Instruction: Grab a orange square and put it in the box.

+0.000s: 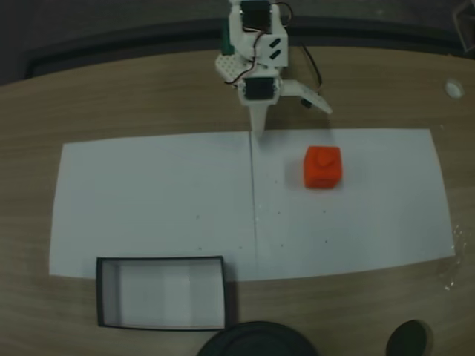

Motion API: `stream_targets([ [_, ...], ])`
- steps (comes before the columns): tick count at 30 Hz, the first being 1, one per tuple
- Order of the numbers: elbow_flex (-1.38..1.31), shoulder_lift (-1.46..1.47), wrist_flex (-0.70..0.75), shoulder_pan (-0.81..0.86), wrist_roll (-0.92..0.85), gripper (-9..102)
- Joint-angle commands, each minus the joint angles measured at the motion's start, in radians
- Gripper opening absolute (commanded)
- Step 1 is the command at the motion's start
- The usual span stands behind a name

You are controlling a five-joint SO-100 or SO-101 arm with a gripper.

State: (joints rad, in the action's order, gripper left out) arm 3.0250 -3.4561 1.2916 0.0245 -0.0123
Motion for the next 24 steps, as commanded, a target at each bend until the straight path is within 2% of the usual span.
stream_targets([
  [1, -0.023, -0.021, 0.000, -0.006, 0.000, 0],
  [15, -0.023, -0.021, -0.011, -0.008, 0.008, 0],
  [20, -0.035, -0.020, -0.236, -0.005, 0.000, 1],
  [22, -0.083, -0.015, -0.301, -0.021, 0.000, 6],
  [24, -0.166, -0.008, -0.307, -0.060, 0.006, 13],
])
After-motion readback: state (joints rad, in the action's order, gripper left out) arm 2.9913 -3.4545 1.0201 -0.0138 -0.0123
